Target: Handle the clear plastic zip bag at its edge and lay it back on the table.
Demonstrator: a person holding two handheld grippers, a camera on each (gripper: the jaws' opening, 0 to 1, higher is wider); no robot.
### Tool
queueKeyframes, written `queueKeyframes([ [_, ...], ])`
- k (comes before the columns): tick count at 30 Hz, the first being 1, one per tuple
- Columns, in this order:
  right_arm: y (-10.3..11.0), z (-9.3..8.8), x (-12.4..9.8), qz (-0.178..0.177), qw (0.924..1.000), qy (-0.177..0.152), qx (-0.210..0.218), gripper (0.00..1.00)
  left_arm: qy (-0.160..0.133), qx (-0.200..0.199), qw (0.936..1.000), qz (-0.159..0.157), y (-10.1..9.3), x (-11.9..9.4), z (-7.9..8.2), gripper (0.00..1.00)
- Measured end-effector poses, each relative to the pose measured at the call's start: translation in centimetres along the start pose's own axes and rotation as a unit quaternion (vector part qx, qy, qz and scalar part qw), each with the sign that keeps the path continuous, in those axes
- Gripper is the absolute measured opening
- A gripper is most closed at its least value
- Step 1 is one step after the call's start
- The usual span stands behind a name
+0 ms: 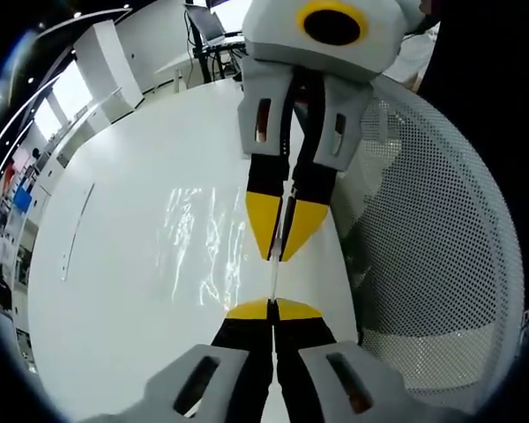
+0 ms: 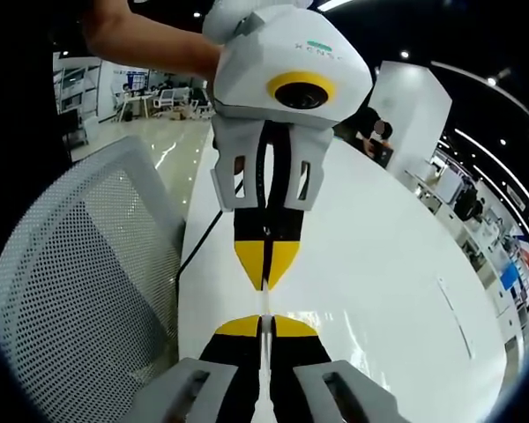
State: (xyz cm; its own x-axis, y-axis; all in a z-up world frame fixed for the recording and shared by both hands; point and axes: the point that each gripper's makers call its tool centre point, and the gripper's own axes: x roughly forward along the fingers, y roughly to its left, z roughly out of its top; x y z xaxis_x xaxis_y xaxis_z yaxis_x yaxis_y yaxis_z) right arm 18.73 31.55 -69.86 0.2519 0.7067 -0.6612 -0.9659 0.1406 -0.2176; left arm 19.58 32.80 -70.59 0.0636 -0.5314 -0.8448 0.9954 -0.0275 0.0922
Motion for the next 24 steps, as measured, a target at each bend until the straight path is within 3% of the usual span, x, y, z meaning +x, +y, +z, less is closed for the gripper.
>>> queueKeyframes([
  [24, -0.13, 0.09, -0.12, -0.005, 1.0000, -0.003, 0.007, 0.00, 0.005, -0.001, 1.0000, 0.001, 0.23, -0.32, -0.60, 0.00],
])
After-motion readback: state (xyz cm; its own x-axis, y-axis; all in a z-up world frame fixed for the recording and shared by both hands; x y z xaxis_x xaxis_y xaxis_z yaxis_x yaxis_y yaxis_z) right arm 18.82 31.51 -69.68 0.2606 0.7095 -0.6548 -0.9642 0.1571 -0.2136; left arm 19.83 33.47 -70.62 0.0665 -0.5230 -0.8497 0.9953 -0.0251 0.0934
